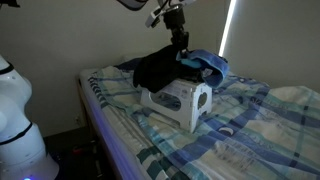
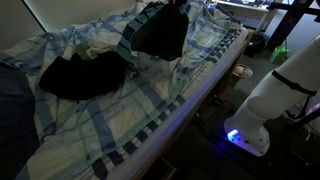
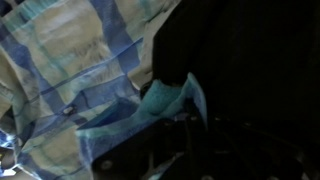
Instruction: Pick up the striped cloth from the left side of the bed and place it on the white stool
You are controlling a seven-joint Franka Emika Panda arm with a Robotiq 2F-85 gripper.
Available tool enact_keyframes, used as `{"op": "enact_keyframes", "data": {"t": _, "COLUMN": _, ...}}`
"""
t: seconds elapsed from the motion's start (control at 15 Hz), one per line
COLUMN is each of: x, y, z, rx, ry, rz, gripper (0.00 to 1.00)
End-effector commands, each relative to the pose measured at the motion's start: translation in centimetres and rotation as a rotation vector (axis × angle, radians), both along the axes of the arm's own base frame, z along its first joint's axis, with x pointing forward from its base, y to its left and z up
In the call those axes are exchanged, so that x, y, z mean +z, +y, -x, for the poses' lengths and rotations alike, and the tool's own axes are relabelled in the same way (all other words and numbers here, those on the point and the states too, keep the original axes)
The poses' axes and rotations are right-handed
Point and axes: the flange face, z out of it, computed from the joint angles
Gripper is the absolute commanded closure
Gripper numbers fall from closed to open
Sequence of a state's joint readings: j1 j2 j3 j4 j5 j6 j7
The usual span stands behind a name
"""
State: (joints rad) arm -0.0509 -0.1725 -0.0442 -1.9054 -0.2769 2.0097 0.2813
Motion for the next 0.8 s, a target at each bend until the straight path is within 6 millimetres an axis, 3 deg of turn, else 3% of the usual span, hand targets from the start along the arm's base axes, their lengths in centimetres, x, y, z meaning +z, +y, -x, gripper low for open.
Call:
{"op": "enact_keyframes", "data": {"t": 0.0, "x": -4.6, "y": 4.2, "z": 1.4, "rx": 0.062, "ry": 0.061, "rz": -0.061, "gripper": 0.95}}
{"op": "enact_keyframes", "data": {"t": 0.13, "x": -6.2, "y": 5.6, "z": 1.5, "rx": 0.082, "ry": 0.091, "rz": -0.075, "gripper": 0.95}}
{"op": "enact_keyframes", "data": {"t": 0.2, "x": -6.4, "y": 5.9, "z": 1.6, "rx": 0.085, "ry": 0.097, "rz": -0.076, "gripper": 0.89}}
{"op": "enact_keyframes", "data": {"t": 0.27, "x": -6.3, "y": 6.0, "z": 1.7, "rx": 0.085, "ry": 0.098, "rz": -0.075, "gripper": 0.68}}
{"op": "enact_keyframes", "data": {"t": 0.53, "x": -5.4, "y": 6.0, "z": 1.7, "rx": 0.084, "ry": 0.086, "rz": -0.074, "gripper": 0.43}}
{"op": "enact_keyframes", "data": {"t": 0.73, "x": -4.0, "y": 7.6, "z": 1.9, "rx": 0.111, "ry": 0.067, "rz": -0.064, "gripper": 0.22}}
